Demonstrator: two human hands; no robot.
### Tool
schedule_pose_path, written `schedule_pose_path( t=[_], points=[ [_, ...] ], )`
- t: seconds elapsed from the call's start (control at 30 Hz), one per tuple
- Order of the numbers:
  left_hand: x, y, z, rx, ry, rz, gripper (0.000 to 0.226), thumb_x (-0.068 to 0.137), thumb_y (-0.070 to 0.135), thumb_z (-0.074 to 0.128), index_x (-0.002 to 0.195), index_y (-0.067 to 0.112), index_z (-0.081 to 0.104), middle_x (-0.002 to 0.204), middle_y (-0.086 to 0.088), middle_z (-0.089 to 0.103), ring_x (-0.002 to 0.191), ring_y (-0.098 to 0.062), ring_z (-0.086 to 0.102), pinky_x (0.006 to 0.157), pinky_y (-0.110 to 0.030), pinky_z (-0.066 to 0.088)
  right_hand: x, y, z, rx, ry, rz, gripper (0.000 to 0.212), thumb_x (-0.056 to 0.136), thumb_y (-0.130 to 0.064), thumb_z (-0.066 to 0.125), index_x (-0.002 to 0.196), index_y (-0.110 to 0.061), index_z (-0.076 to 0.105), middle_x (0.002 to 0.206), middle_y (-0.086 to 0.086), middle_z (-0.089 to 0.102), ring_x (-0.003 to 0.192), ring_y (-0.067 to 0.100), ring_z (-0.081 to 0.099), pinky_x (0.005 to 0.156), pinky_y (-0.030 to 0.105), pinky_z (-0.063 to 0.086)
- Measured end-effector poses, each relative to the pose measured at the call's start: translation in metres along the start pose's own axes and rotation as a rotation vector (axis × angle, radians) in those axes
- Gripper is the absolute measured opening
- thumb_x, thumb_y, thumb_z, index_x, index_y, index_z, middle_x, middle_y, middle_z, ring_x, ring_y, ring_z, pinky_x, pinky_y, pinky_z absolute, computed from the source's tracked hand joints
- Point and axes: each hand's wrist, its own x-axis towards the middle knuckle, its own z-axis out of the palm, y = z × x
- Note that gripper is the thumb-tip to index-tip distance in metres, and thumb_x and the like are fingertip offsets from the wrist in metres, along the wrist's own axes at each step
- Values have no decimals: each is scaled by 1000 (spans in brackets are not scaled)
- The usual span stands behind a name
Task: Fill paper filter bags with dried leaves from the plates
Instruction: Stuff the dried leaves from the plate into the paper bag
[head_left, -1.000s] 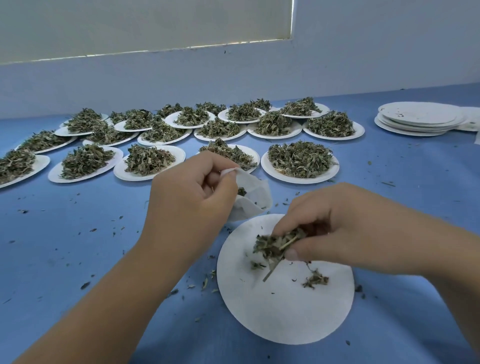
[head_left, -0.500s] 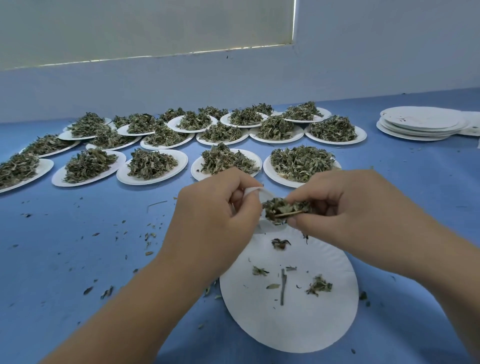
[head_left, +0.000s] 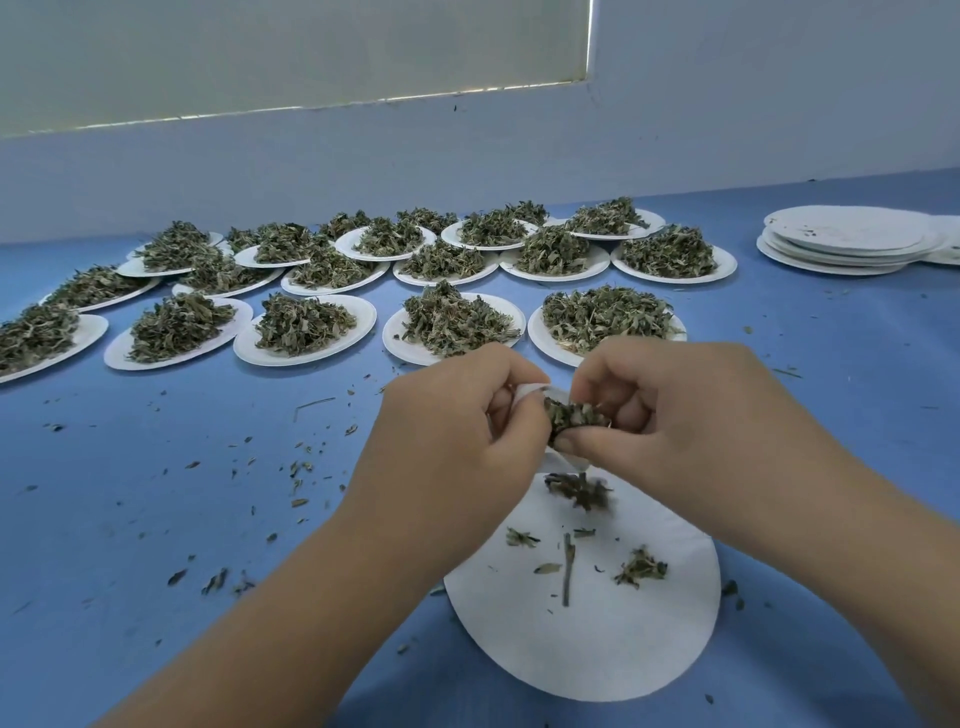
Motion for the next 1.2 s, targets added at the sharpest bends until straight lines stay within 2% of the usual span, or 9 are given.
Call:
schedule_pose_path(
  t=[0.13,0.27,0.4,0.57,0.7,0.8,0.9,1.07,1.2],
  points=[
    [0,0,0,5,-8,-2,12,82,20,58,78,20,69,65,0,52,48,-6,40,48,-11,30,-1,-1,4,-49,-37,-39,20,74,-30,76,71,-39,58,74,-44,52,70,-12,53,66,6,41],
    [0,0,-1,-26,-3,-14,13,81,18,58,78,22,69,60,0,52,48,-6,41,47,-10,30,-2,0,0,121,9,-14,16,71,-30,76,77,-36,63,78,-26,63,65,-4,61,63,10,47],
    [0,2,-1,-52,-16,-12,13,81,17,58,78,22,70,55,-2,50,46,-6,39,47,-9,28,-2,-1,3,19,69,-74,7,72,-31,73,71,-32,65,68,-31,59,62,-7,56,58,6,41],
    [0,1,-2,-90,-24,-23,14,82,17,58,78,23,70,53,-2,49,45,-5,39,47,-8,28,-1,-2,4,-110,5,-178,17,79,-39,59,79,-34,76,62,-10,64,71,8,56,54,25,42],
    [3,-2,-9,-161,6,-84,13,85,17,61,81,22,72,57,-3,53,46,-5,40,45,-10,30,-1,0,-6,84,-16,-188,13,80,-35,63,85,-38,75,78,-19,67,75,5,59,63,10,40],
    [6,-6,-16,-163,47,-128,20,88,11,63,79,28,71,58,0,54,48,-4,41,46,-10,32,3,7,-18,178,24,-110,10,77,-38,63,78,-43,72,75,-27,64,70,-3,58,62,5,40],
    [8,-7,-19,-165,75,-160,23,88,12,62,76,30,70,54,9,49,49,-2,41,47,-8,31,7,20,-31,51,-194,-31,14,74,-44,64,84,-52,69,81,-40,58,71,-12,56,59,7,40],
    [9,-8,-19,-158,83,-169,22,88,12,63,77,30,70,56,9,50,49,-2,41,47,-7,31,6,38,-35,-83,-701,-33,66,69,-42,79,117,-70,44,122,-39,44,102,-11,50,80,25,45],
    [7,-8,-19,-135,72,-148,22,89,12,63,78,30,69,60,2,53,50,-2,43,47,-7,32,13,38,-17,-205,-818,-118,77,68,-37,81,110,-80,33,128,-45,27,89,-19,45,68,7,39]
  ],
)
